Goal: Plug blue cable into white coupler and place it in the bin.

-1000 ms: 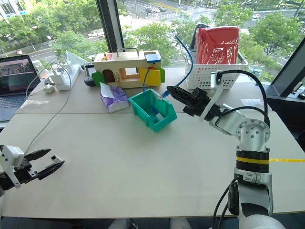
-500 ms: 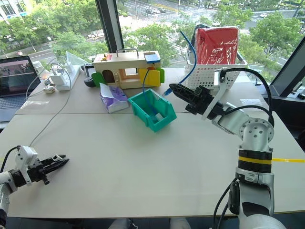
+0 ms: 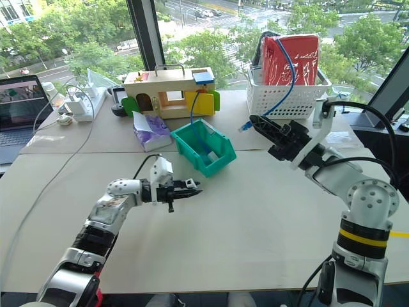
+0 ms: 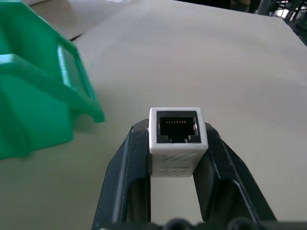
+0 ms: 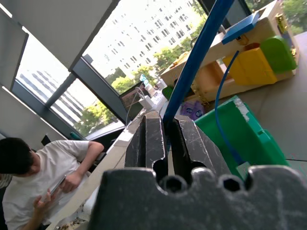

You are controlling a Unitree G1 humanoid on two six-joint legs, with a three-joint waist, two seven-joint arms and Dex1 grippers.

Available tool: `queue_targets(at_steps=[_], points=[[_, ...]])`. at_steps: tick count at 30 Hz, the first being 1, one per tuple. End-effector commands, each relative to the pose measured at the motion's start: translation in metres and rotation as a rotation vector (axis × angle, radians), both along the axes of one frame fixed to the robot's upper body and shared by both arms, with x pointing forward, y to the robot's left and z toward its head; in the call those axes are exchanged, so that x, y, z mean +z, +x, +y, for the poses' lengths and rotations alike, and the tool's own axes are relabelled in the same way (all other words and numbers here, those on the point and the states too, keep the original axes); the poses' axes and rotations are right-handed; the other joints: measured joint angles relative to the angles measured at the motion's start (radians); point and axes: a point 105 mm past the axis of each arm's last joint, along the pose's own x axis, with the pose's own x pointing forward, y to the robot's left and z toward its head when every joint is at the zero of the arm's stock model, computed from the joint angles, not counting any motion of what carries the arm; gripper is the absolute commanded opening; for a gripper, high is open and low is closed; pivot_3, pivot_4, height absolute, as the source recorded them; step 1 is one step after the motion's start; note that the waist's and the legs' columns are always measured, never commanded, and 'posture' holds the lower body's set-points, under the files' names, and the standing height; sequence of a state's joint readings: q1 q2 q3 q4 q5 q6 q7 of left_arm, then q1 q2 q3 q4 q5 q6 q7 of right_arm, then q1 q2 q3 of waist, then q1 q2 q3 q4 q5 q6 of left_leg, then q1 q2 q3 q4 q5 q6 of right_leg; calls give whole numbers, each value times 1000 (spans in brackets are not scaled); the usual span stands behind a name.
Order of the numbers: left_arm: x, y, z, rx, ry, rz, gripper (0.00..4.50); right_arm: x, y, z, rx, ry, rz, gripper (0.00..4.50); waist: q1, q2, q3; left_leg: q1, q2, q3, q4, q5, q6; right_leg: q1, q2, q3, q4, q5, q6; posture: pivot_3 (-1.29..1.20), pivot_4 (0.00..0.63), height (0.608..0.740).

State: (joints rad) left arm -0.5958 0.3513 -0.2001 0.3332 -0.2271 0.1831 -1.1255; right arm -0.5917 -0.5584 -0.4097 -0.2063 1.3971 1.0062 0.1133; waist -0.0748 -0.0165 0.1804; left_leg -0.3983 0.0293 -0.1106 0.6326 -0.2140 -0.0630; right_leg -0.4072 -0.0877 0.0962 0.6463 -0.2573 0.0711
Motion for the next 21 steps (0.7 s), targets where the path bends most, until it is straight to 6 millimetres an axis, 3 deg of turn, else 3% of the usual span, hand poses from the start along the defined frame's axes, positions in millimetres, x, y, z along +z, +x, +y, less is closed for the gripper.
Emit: queue_targets(at_steps=[1, 9, 18, 20, 21], points=[[-11, -9, -14, -81, 115, -29, 686, 6, -16, 1, -60, -109, -80, 0, 4, 0, 0, 0, 0, 0, 0, 0, 0, 0, 0, 0, 0, 0, 0, 0, 150, 740], [-24, -20, -41, -100, 103, -14, 686, -10, -28, 6, -100, -146, -72, 0, 11, 0, 0, -1, 0, 0, 1, 0, 0, 1, 0, 0, -1, 0, 0, 0, 150, 740], [-37, -15, -29, -100, 203, -65, 686, -8, -27, 2, -120, -149, -77, 0, 8, 0, 0, 1, 0, 0, 1, 0, 0, 2, 0, 0, -1, 0, 0, 0, 150, 740], [-35, -12, -27, -88, 200, -65, 1689, -8, -27, 2, -117, -147, -79, 0, 8, 0, 0, 1, 0, 0, 1, 0, 0, 2, 0, 0, 0, 0, 0, 0, 150, 740], [-34, -11, -27, -82, 196, -65, 1938, -7, -27, 3, -115, -146, -80, 0, 8, 0, 0, 1, 0, 0, 1, 0, 0, 2, 0, 0, 0, 0, 0, 0, 150, 740]])
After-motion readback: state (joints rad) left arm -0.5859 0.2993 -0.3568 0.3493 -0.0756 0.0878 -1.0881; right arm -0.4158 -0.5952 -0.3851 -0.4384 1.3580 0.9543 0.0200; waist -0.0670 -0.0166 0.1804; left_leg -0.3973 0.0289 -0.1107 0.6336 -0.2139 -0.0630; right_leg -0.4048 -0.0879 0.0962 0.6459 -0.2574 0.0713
